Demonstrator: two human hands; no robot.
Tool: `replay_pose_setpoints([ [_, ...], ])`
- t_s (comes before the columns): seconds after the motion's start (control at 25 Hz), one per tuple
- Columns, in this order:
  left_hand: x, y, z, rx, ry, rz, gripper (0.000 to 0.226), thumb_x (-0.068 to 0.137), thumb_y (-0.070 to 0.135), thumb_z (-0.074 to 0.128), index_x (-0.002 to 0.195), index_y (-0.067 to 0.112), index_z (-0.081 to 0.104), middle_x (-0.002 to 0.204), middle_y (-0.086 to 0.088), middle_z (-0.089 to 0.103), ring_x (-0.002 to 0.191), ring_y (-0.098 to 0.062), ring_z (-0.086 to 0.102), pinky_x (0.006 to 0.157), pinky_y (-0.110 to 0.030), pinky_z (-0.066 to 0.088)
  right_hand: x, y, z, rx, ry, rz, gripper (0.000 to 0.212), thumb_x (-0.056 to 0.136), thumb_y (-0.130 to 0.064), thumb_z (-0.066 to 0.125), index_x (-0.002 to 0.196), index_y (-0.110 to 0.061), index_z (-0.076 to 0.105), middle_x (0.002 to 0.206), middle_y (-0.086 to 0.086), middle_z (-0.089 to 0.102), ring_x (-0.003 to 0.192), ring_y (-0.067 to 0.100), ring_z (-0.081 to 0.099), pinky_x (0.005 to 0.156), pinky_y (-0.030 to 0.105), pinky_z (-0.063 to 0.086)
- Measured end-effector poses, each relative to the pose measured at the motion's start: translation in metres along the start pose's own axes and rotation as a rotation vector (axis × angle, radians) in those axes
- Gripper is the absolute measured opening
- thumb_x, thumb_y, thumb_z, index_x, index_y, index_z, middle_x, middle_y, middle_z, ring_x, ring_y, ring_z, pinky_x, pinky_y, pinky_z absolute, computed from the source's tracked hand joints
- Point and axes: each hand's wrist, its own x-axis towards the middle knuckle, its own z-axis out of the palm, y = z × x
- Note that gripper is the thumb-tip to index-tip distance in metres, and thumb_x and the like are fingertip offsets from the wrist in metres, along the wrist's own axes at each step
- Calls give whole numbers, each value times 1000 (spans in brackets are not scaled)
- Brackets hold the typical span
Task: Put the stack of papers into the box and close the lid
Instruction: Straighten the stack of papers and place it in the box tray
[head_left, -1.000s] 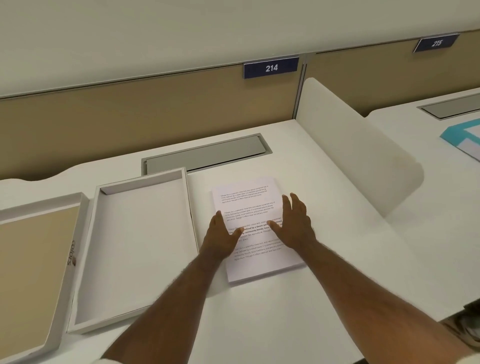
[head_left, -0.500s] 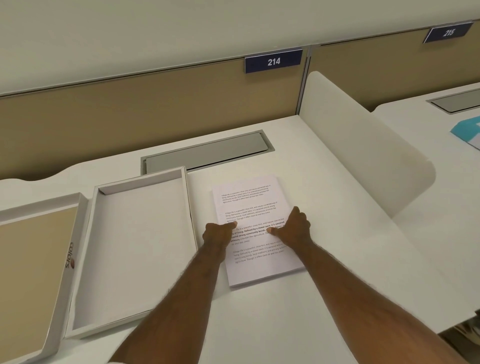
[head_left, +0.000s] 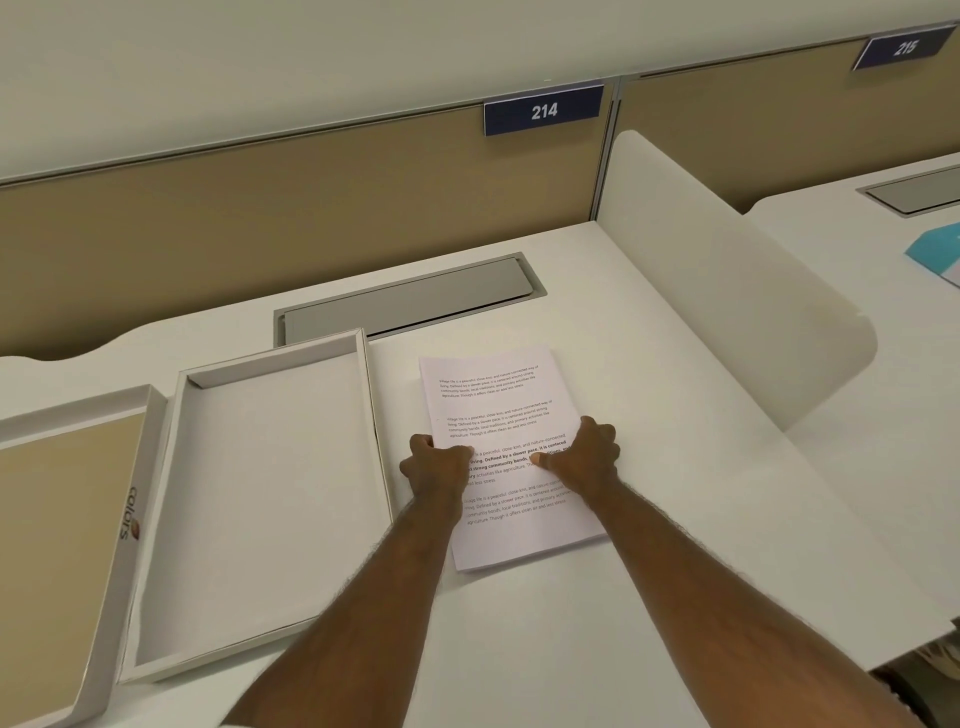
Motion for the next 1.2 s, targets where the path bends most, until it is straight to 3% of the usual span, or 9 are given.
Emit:
replay_pose_setpoints([
  [0.12,1,0,1,-34,-35,9,39,76,13,69,103,20,40,109,-6,59,73,-17,56,59,-27,44,2,2,1,11,0,4,92,63,-40,85,135,-6,39,136,14,38,127,36,39,101,46,42],
  [0.24,3,-1,1,-31,-21,8,41,75,15,69,101,24,39,98,-2,63,79,-21,62,73,-37,55,3,5,2,15,12,-15,94,63,-41,85,136,-6,38,137,15,38,128,36,39,103,45,40],
  [0.4,4,-6,3,-76,-7,43,44,76,8,72,110,16,45,106,-4,65,83,-25,67,78,-38,57,4,7,2,23,7,-23,92,62,-42,85,134,-7,40,136,14,38,127,36,40,104,44,39],
  [0.56,8,-7,-4,-349,-169,-49,30,79,-4,69,107,6,66,108,-13,73,89,-31,71,81,-45,59,6,8,2,68,-6,-15,88,61,-40,85,132,-10,44,134,12,39,126,35,41,104,44,39],
  [0.72,-4,-19,-15,-489,-287,97,38,78,-5,70,114,2,63,108,-14,74,89,-33,73,76,-44,61,12,13,-6,158,-73,0,90,59,-37,87,135,-12,45,135,11,38,128,34,41,107,45,41],
  [0.88,-8,-19,-25,-593,-442,207,44,74,-5,74,115,2,62,109,-19,73,92,-36,72,78,-47,59,18,22,-30,358,-110,12,97,59,-50,85,137,-10,46,142,9,38,129,28,44,107,47,43],
  [0.96,-10,-11,-30,-608,-506,263,42,73,-4,74,112,3,63,108,-17,74,91,-35,73,76,-44,60,19,21,-43,572,-216,-61,80,60,-43,86,125,-7,56,133,12,57,113,26,63,97,47,52],
  [1.04,-16,0,-33,-609,-527,338,35,73,-4,73,105,8,65,100,-12,76,87,-31,73,72,-41,60,15,13,-55,697,-239,-153,57,70,-32,82,114,-7,57,118,13,68,102,28,69,90,47,56],
  [1.2,-24,31,-36,-557,-429,537,25,81,0,70,89,19,55,89,1,75,82,-20,73,72,-36,61,1,-18,-66,681,14,-389,32,84,-23,71,106,-15,50,104,1,66,96,23,67,83,38,57],
])
